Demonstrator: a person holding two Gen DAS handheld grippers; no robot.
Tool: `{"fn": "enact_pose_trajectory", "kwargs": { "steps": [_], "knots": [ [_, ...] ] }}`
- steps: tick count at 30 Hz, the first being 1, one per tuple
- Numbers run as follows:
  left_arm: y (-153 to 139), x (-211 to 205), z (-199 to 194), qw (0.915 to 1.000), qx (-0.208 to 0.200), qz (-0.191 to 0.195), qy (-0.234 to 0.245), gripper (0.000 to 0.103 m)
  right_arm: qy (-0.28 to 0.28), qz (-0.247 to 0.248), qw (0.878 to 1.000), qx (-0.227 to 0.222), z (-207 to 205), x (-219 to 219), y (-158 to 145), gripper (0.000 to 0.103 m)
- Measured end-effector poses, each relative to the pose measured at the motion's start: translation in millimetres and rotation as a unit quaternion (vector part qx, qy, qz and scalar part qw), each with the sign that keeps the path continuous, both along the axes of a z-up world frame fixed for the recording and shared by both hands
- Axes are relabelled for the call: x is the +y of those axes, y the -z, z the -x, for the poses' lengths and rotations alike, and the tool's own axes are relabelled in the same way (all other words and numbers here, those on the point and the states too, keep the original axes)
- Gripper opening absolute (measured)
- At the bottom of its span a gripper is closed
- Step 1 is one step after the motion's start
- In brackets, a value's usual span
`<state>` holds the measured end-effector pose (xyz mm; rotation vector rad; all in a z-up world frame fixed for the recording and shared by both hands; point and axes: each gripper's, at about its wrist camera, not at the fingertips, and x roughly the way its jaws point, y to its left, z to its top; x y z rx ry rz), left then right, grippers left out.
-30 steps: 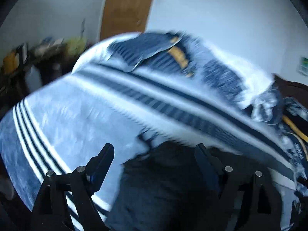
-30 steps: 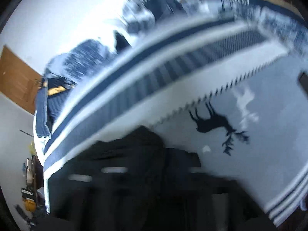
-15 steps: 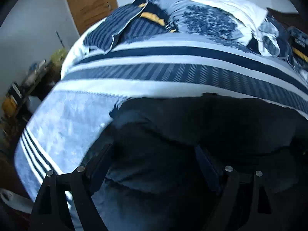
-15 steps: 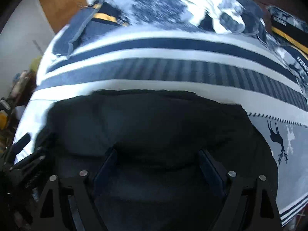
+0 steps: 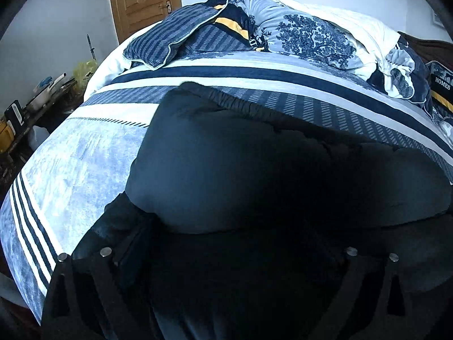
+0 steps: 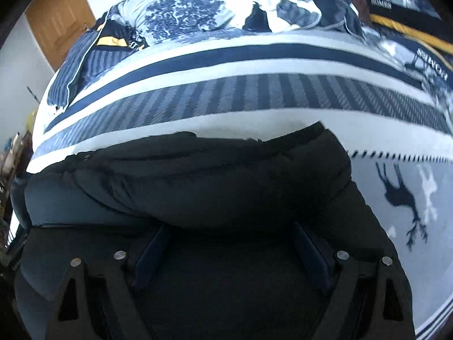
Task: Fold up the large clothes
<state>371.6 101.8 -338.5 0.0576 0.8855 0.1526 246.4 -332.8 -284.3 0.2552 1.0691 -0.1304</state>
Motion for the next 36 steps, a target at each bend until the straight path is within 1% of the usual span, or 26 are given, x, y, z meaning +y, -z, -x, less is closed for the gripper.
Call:
{"fn": "enact_pose_trajectory", "kwargs": {
  "steps": [5, 8, 10, 11, 12, 13, 14, 15, 17, 18, 19, 20, 21, 22, 23, 24, 26, 27, 28, 29, 30, 31, 32, 34, 35, 36],
  "knots": [
    [1.4, 6.1, -3.0, 0.9998, 0.015, -0.001, 0.009, 0.101, 0.008, -0.002, 1.000, 0.011, 5.5, -3.3, 7.7, 0.090],
    [-4.2, 13.1, 6.0, 0.9986, 0.029, -0.009, 0.042, 0.101, 0.024, 0.013, 0.999, 0.022, 19.4, -10.2, 3.6, 0.090],
    [-16.0, 26.1, 22.6, 0.9985, 0.031, -0.008, 0.044, 0.101, 0.048, 0.021, 0.998, 0.027, 46.6, -19.5, -3.3, 0.090],
    [-26.4, 33.4, 36.4, 0.9989, 0.025, -0.008, 0.038, 0.101, 0.055, 0.017, 0.998, 0.023, 61.6, -23.4, -11.5, 0.090],
    [-34.5, 37.7, 47.4, 0.9992, 0.020, -0.009, 0.034, 0.101, 0.055, 0.004, 0.998, -0.004, 89.2, -24.8, -29.1, 0.090],
    [-48.4, 44.5, 67.4, 0.9995, 0.008, -0.005, 0.029, 0.101, 0.051, -0.005, 0.998, -0.022, 103.1, -23.2, -40.6, 0.090],
    [-62.9, 51.7, 91.3, 0.9995, -0.011, 0.003, 0.028, 0.101, 0.046, -0.016, 0.998, -0.037, 126.5, -22.5, -53.1, 0.090],
    [-71.6, 55.4, 107.8, 0.9994, -0.022, 0.005, 0.025, 0.101, 0.043, -0.033, 0.998, -0.045, 159.1, -22.5, -65.0, 0.090],
    [-87.7, 70.1, 150.6, 0.9992, -0.040, 0.008, 0.006, 0.101, 0.050, -0.066, 0.995, -0.054, 208.1, -25.6, -74.0, 0.090],
    [-92.0, 80.1, 175.1, 0.9988, -0.046, 0.014, -0.005, 0.101, 0.053, -0.074, 0.994, -0.060, 223.3, -27.3, -75.9, 0.090],
    [-92.8, 85.5, 188.9, 0.9987, -0.047, 0.017, -0.013, 0.101, 0.058, -0.085, 0.992, -0.066, 247.3, -29.8, -76.8, 0.090],
    [-92.0, 92.5, 202.9, 0.9985, -0.044, 0.023, -0.023, 0.101, 0.062, -0.093, 0.991, -0.067, 258.2, -29.9, -77.2, 0.090],
    [-89.8, 99.9, 214.3, 0.9983, -0.038, 0.032, -0.030, 0.101, 0.070, -0.101, 0.990, -0.064, 278.3, -38.0, -73.5, 0.090],
    [-87.6, 104.5, 219.8, 0.9982, -0.031, 0.041, -0.030, 0.101, 0.074, -0.103, 0.990, -0.062, 281.4, -41.2, -69.8, 0.090],
    [-84.7, 109.1, 223.4, 0.9980, -0.025, 0.049, -0.030, 0.101, 0.079, -0.101, 0.990, -0.056, 275.1, -43.1, -64.7, 0.090],
    [-82.7, 113.1, 224.3, 0.9978, -0.015, 0.054, -0.034, 0.101, 0.091, -0.099, 0.990, -0.045, 277.7, -50.0, -61.3, 0.090],
    [-82.0, 116.9, 216.3, 0.9965, -0.001, 0.074, -0.039, 0.101, 0.111, -0.124, 0.986, -0.030, 278.2, -63.3, -51.6, 0.090],
    [-78.7, 118.6, 212.0, 0.9946, 0.011, 0.094, -0.042, 0.101, 0.121, -0.137, 0.983, -0.024, 274.1, -69.7, -46.2, 0.088],
    [-74.7, 118.8, 209.4, 0.9929, 0.017, 0.109, -0.044, 0.101, 0.127, -0.145, 0.981, -0.018, 269.4, -73.5, -42.1, 0.085],
    [-70.9, 120.8, 208.2, 0.9899, 0.020, 0.133, -0.045, 0.101, 0.130, -0.159, 0.978, -0.017, 269.4, -74.5, -37.5, 0.083],
    [-67.4, 121.0, 210.9, 0.9884, 0.019, 0.143, -0.047, 0.101, 0.130, -0.176, 0.976, -0.021, 269.8, -75.0, -33.6, 0.077],
    [-63.4, 120.8, 210.9, 0.9866, 0.021, 0.153, -0.053, 0.101, 0.133, -0.179, 0.975, -0.023, 269.3, -74.4, -30.5, 0.070],
    [-59.7, 120.9, 211.8, 0.9847, 0.024, 0.163, -0.057, 0.101, 0.136, -0.179, 0.974, -0.027, 269.5, -73.0, -27.5, 0.066],
    [-52.4, 124.5, 214.5, 0.9789, 0.021, 0.192, -0.065, 0.100, 0.152, -0.173, 0.972, -0.041, 274.7, -70.3, -19.7, 0.050],
    [-49.0, 127.3, 216.4, 0.9772, 0.016, 0.200, -0.068, 0.098, 0.159, -0.176, 0.970, -0.045, 276.8, -69.3, -15.9, 0.047],
    [-45.4, 127.9, 218.0, 0.9770, 0.014, 0.199, -0.075, 0.090, 0.166, -0.189, 0.967, -0.053, 280.2, -68.5, -8.2, 0.041]
  ]
}}
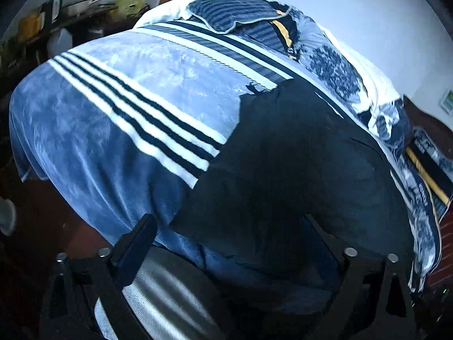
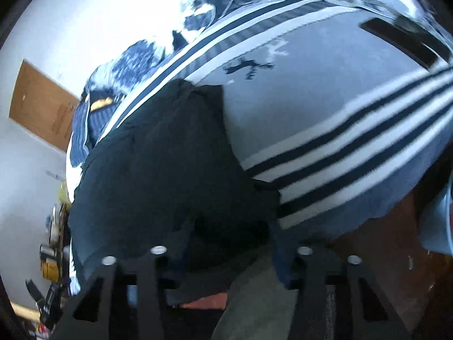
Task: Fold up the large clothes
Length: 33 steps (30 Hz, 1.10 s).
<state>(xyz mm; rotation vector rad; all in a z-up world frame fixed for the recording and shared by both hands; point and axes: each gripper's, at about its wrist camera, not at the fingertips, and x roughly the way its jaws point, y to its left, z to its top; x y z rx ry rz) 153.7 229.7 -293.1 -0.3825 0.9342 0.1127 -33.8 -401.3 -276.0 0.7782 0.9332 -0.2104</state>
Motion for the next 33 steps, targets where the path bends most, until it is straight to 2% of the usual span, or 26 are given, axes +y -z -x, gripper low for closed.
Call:
{"fn": "enact_pose_trajectory", "kwargs": {
  "steps": [1, 3, 5, 8, 11, 13, 15, 16, 18, 20, 24, 25, 27, 29, 30, 31, 32, 33],
  "knots": [
    [3.5, 0.8, 0.1, 0.9999, 0.005, -0.009, -0.005, 0.078, 0.002, -0.006, 1.000, 0.000, 0.5, 0.2, 3.8, 0.034],
    [10.0, 4.3, -2.1, 0.9999, 0.017, 0.000, -0.005, 0.062, -0.003, -0.004, 1.000, -0.001, -2.2, 1.2, 3.3, 0.032],
    [12.9, 7.6, -3.5, 0.9996, 0.020, 0.015, -0.010, 0.062, -0.014, 0.012, 1.000, -0.009, -6.3, 5.6, -2.3, 0.031],
    [15.9, 8.0, -8.4, 0.9996, 0.022, 0.016, -0.006, 0.064, -0.022, 0.019, 1.000, -0.006, -10.3, 10.0, -1.0, 0.031],
    [28.2, 13.7, -15.6, 0.9982, 0.037, 0.047, -0.005, 0.060, -0.021, 0.006, 1.000, -0.004, -12.7, 8.7, 6.6, 0.031],
    [33.2, 18.3, -16.9, 0.9968, 0.035, 0.070, -0.016, 0.031, -0.019, -0.004, 1.000, -0.008, -12.7, 5.8, 10.4, 0.029],
    [30.0, 17.7, -15.1, 0.9963, 0.023, 0.082, -0.011, 0.009, -0.011, -0.006, 1.000, -0.008, -10.2, 4.2, 12.0, 0.018],
    [27.3, 14.8, -14.2, 0.9974, 0.020, 0.069, -0.008, 0.008, -0.007, -0.003, 1.000, -0.006, -9.1, 4.3, 11.7, 0.012],
    [26.8, 8.5, -15.2, 0.9988, 0.030, 0.038, -0.009, 0.006, 0.001, 0.016, 1.000, 0.010, -10.8, 5.1, 12.3, 0.007],
    [28.2, 5.6, -20.6, 0.9989, 0.039, 0.026, -0.009, 0.006, -0.003, 0.034, 0.999, 0.030, -15.5, 8.7, 16.1, 0.006],
    [25.4, 5.6, -24.0, 0.9987, 0.038, 0.029, -0.018, 0.006, -0.005, 0.059, 0.997, 0.047, -21.6, 13.3, 17.0, 0.006],
    [24.9, 6.4, -24.1, 0.9986, 0.040, 0.031, -0.017, 0.009, -0.005, 0.058, 0.997, 0.046, -21.8, 12.6, 17.8, 0.006],
    [22.5, 10.6, -20.8, 0.9979, 0.043, 0.041, -0.025, 0.012, 0.000, 0.042, 0.998, 0.039, -18.9, 8.6, 18.3, 0.006],
    [15.3, 21.8, -13.8, 0.9961, 0.036, 0.068, -0.042, 0.017, 0.012, 0.021, 0.999, 0.029, -13.1, 2.1, 16.6, 0.008],
    [10.3, 27.1, -10.0, 0.9952, 0.029, 0.076, -0.053, 0.024, 0.019, 0.017, 0.999, 0.026, -9.1, 0.6, 11.3, 0.008],
    [4.0, 32.6, -4.5, 0.9941, 0.018, 0.084, -0.066, 0.038, 0.022, 0.024, 0.999, 0.023, -5.9, 2.2, 3.9, 0.008],
    [-2.1, 37.3, -0.4, 0.9930, 0.010, 0.088, -0.079, 0.046, 0.022, 0.049, 0.998, 0.012, -1.0, 8.6, -12.4, 0.009],
    [-9.8, 40.3, 6.8, 0.9919, -0.002, 0.088, -0.092, 0.063, 0.019, 0.069, 0.997, -0.002, 1.4, 16.9, -28.6, 0.011]
  ]
}}
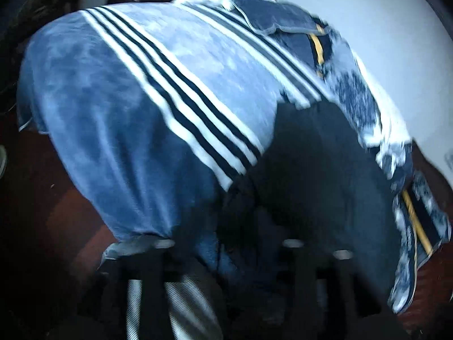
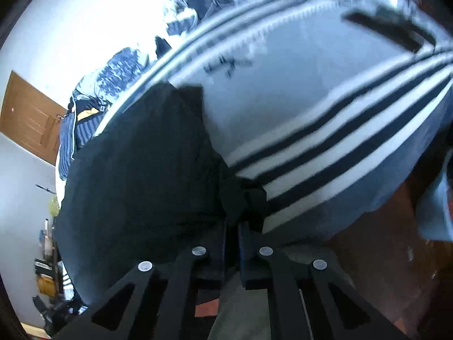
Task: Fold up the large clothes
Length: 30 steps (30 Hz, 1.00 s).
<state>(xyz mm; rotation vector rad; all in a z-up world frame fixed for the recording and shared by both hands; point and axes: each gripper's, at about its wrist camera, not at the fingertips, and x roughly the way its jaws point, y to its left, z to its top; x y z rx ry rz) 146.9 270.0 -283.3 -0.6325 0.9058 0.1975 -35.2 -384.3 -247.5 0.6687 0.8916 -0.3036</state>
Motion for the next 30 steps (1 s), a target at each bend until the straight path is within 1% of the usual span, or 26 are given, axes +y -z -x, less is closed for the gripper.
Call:
{"fn": "enact_pose_trajectory", "kwargs": {
  "steps": [1, 2, 3, 4, 5, 6, 8, 9, 11, 12, 13, 14, 15, 17, 18, 20, 21, 22, 23, 24, 25, 27, 29, 30],
  "knots": [
    [-4.4, 0.6, 4.2, 0.9999, -0.009, -0.001, -0.007, 0.072, -0.009, 0.010, 1.000, -0.013, 0.8, 7.8, -12.3, 0.021],
    [-9.0, 1.0, 8.6, 0.9998, -0.016, 0.000, -0.012, 0.073, -0.025, 0.023, 0.999, -0.029, -1.5, 19.0, -28.6, 0.032],
    [-13.2, 0.5, 11.8, 0.9997, -0.021, 0.003, -0.015, 0.073, -0.048, 0.045, 0.997, -0.048, -8.3, 36.9, -52.1, 0.066],
    [-16.1, -1.0, 12.3, 0.9996, -0.024, 0.010, -0.012, 0.073, -0.065, 0.061, 0.994, -0.067, -14.5, 51.2, -69.6, 0.082],
    [-17.6, -2.6, 12.5, 0.9995, -0.025, 0.016, -0.009, 0.073, -0.089, 0.070, 0.990, -0.080, -23.7, 66.5, -85.3, 0.084],
    [-16.8, -5.0, 11.7, 0.9993, -0.023, 0.027, -0.007, 0.073, -0.121, 0.068, 0.987, -0.086, -37.2, 83.3, -98.3, 0.084],
    [-12.2, -8.7, 11.5, 0.9983, -0.024, 0.054, -0.001, 0.073, -0.172, 0.053, 0.980, -0.084, -61.7, 111.6, -112.5, 0.084],
    [-8.2, -13.3, 8.2, 0.9977, -0.023, 0.064, 0.008, 0.073, -0.212, 0.035, 0.973, -0.079, -82.0, 134.2, -119.6, 0.084],
    [1.6, -18.2, 3.9, 0.9975, -0.016, 0.065, 0.020, 0.073, -0.271, 0.004, 0.959, -0.079, -108.0, 165.4, -126.0, 0.084],
    [5.5, -17.2, 3.4, 0.9974, -0.013, 0.068, 0.021, 0.073, -0.309, -0.013, 0.948, -0.073, -128.4, 189.5, -128.5, 0.084],
    [11.5, -13.7, 1.4, 0.9970, -0.007, 0.076, 0.017, 0.073, -0.335, -0.023, 0.940, -0.061, -142.4, 207.6, -127.7, 0.084],
    [16.1, -10.0, -0.3, 0.9964, -0.001, 0.084, 0.010, 0.073, -0.366, -0.033, 0.929, -0.041, -159.6, 227.4, -124.7, 0.084],
    [23.4, -3.5, -2.3, 0.9954, 0.007, 0.095, -0.001, 0.073, -0.385, -0.039, 0.922, -0.022, -176.2, 245.0, -120.7, 0.084],
    [35.8, 4.4, -3.7, 0.9929, 0.026, 0.115, -0.012, 0.073, -0.411, -0.047, 0.910, 0.011, -200.2, 269.7, -111.9, 0.084],
    [38.7, 6.5, -5.4, 0.9927, 0.028, 0.117, -0.012, 0.073, -0.429, -0.052, 0.901, 0.033, -215.7, 286.7, -104.9, 0.084],
    [38.8, 4.0, -5.3, 0.9934, 0.024, 0.112, -0.003, 0.074, -0.446, -0.050, 0.891, 0.074, -241.2, 311.7, -90.3, 0.084],
    [39.3, 3.6, -6.7, 0.9936, 0.024, 0.111, 0.002, 0.074, -0.453, -0.047, 0.884, 0.105, -258.0, 328.1, -78.3, 0.084],
    [37.7, 4.8, -6.9, 0.9932, 0.013, 0.115, 0.002, 0.074, -0.454, -0.048, 0.882, 0.118, -266.7, 334.6, -70.1, 0.084],
    [35.9, 5.6, -8.0, 0.9929, 0.002, 0.119, 0.003, 0.074, -0.457, -0.051, 0.877, 0.137, -279.9, 347.6, -59.9, 0.084],
    [34.3, 5.5, -11.4, 0.9929, -0.008, 0.119, 0.007, 0.074, -0.462, -0.056, 0.873, 0.146, -289.6, 359.7, -52.7, 0.084],
    [35.6, 6.0, -16.3, 0.9932, -0.009, 0.116, 0.012, 0.074, -0.466, -0.056, 0.870, 0.152, -295.2, 367.3, -48.8, 0.084],
    [41.4, 6.2, -24.2, 0.9935, 0.001, 0.113, 0.013, 0.073, -0.469, -0.041, 0.866, 0.168, -308.6, 391.2, -41.4, 0.084],
    [42.5, 3.0, -32.0, 0.9938, 0.006, 0.108, 0.024, 0.073, -0.463, -0.038, 0.866, 0.184, -323.7, 407.5, -31.5, 0.084],
    [43.3, 0.6, -34.8, 0.9944, 0.009, 0.101, 0.029, 0.074, -0.465, -0.028, 0.862, 0.200, -333.5, 420.0, -23.1, 0.084]
  ]
}}
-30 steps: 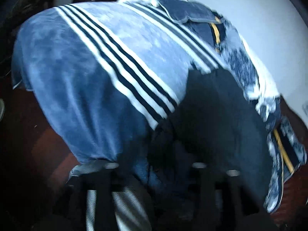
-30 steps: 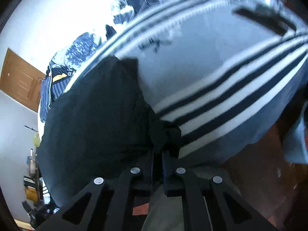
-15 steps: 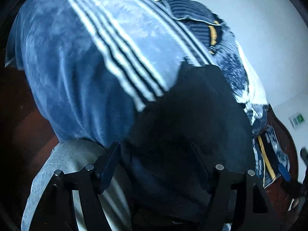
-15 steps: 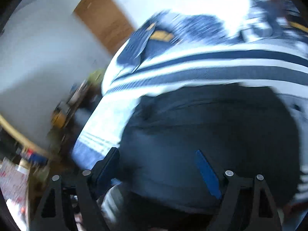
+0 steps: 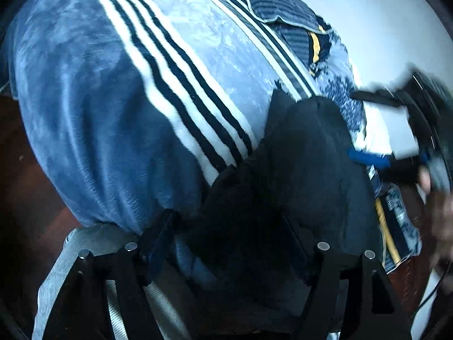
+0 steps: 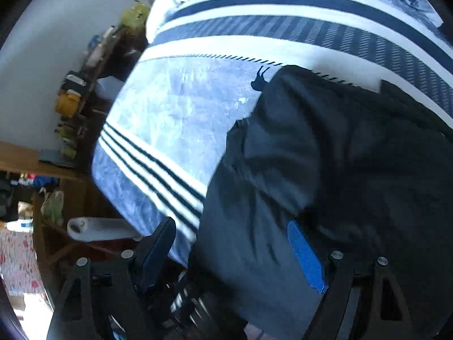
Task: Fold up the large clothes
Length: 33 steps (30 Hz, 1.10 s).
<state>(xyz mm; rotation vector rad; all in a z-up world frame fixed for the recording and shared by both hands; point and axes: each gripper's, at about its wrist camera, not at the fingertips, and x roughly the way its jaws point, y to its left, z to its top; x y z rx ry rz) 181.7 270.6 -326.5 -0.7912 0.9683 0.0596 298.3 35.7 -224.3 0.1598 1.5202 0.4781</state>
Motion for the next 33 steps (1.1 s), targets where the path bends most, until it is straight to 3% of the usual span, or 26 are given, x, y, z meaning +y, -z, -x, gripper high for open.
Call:
{"fn": "enact_pose_trajectory", "kwargs": {
  "steps": [2, 3, 4, 6, 7, 11, 14, 17, 19, 22, 26, 28, 32, 33],
  "knots": [
    [2.1, 0.3, -3.8, 1.0000, 0.000, 0.004, 0.006, 0.073, -0.020, 0.042, 0.999, 0.012, -12.9, 20.7, 15.4, 0.084],
    [2.0, 2.7, -2.6, 0.9999, -0.008, 0.011, 0.004, 0.068, -0.025, 0.063, 0.998, 0.019, -18.3, 30.8, 25.4, 0.084],
    [0.9, 6.1, -1.2, 0.9998, -0.017, 0.015, 0.001, 0.055, -0.028, 0.075, 0.996, 0.023, -22.1, 36.5, 31.0, 0.084],
    [2.4, 13.5, 1.3, 0.9996, -0.017, 0.022, -0.002, 0.039, -0.045, 0.099, 0.993, 0.034, -29.1, 52.8, 46.0, 0.084],
    [5.3, 20.7, 3.8, 0.9988, -0.020, 0.044, -0.008, 0.032, -0.053, 0.113, 0.991, 0.039, -30.9, 60.1, 52.6, 0.084],
    [19.1, 35.7, 11.7, 0.9937, -0.014, 0.107, -0.031, 0.027, -0.071, 0.159, 0.983, 0.051, -34.9, 72.5, 73.8, 0.084],
    [23.9, 38.8, 16.7, 0.9918, -0.004, 0.121, -0.041, 0.027, -0.073, 0.163, 0.983, 0.053, -34.3, 72.1, 78.4, 0.084],
    [8.4, 35.4, 24.7, 0.9947, -0.009, 0.096, -0.035, 0.032, -0.072, 0.154, 0.984, 0.054, -33.4, 71.5, 77.1, 0.084],
    [-7.5, 29.9, 35.7, 0.9972, -0.026, 0.063, -0.030, 0.059, -0.067, 0.145, 0.986, 0.057, -32.7, 69.8, 75.8, 0.084],
    [-24.8, 25.4, 32.6, 0.9980, -0.051, 0.035, -0.009, 0.071, -0.066, 0.127, 0.988, 0.065, -32.3, 64.5, 68.9, 0.084],
    [-0.8, 14.8, -11.4, 0.9987, 0.016, 0.025, 0.041, 0.074, -0.050, 0.106, 0.990, 0.078, -31.9, 48.6, 59.4, 0.083],
    [17.5, 14.6, -18.7, 0.9973, 0.050, 0.038, 0.038, 0.061, -0.053, 0.108, 0.989, 0.085, -31.5, 44.1, 57.8, 0.083],
    [-3.0, 9.7, -4.6, 0.9989, 0.027, -0.007, 0.038, 0.033, -0.055, 0.111, 0.988, 0.090, -32.8, 40.6, 55.9, 0.083],
    [-9.0, 10.1, 0.8, 0.9989, 0.023, -0.011, 0.040, 0.011, -0.057, 0.116, 0.987, 0.091, -33.9, 41.3, 58.3, 0.083]
  ]
}}
